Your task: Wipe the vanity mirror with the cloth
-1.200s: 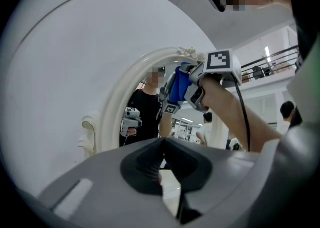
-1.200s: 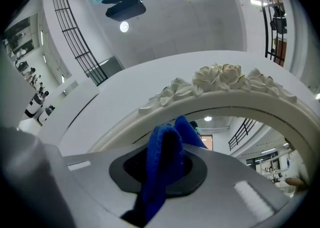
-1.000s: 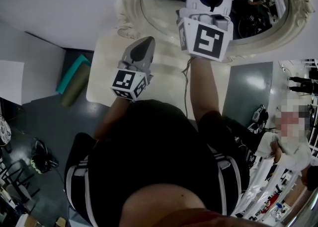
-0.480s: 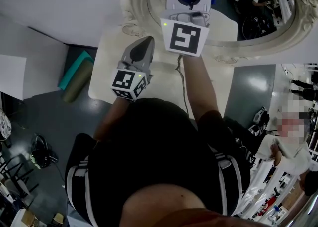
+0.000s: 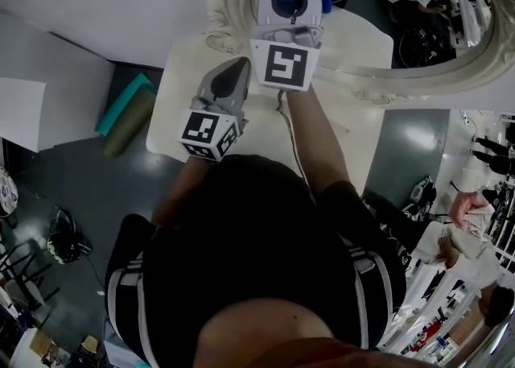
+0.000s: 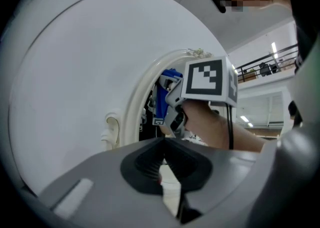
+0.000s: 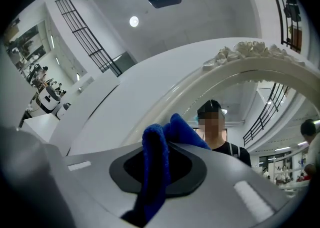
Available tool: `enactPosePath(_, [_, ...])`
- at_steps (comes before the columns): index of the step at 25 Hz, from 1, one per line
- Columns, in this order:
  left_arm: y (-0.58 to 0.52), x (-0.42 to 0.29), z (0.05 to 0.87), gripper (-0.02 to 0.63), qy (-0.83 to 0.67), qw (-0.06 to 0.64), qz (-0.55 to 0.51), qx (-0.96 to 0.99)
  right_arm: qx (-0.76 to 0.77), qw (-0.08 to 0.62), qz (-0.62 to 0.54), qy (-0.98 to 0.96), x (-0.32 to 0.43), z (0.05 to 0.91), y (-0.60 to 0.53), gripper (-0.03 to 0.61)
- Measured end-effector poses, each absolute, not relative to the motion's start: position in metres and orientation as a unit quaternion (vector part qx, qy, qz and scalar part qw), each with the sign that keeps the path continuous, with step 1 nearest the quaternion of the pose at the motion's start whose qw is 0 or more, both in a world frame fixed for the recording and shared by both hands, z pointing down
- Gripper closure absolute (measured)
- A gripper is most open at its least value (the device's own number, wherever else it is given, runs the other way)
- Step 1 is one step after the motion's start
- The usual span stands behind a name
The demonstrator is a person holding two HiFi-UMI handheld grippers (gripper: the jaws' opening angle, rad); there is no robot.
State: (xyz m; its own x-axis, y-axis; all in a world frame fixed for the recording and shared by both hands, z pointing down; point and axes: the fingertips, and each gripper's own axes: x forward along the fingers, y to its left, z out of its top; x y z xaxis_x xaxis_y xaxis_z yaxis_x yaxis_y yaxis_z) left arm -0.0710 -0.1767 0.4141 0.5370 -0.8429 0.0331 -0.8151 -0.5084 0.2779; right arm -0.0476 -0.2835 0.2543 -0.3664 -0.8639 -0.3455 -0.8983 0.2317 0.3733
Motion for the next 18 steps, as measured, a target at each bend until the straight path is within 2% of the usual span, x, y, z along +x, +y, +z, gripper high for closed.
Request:
enactPosePath(8, [-0.174, -0.069, 0.42, 0.604, -0.475, 0.134, -0.046, 0.869, -0.539, 0.064, 0.226, 0.808, -0.057, 0.291, -0.286, 0.54])
enactPosePath(18, [-0.168, -0.063, 0.422, 0.604, -0.47, 0.135, -0.045, 0.871, -0.509, 0.111, 0.195, 0.831, -0.053, 0.291, -0.273, 0.538])
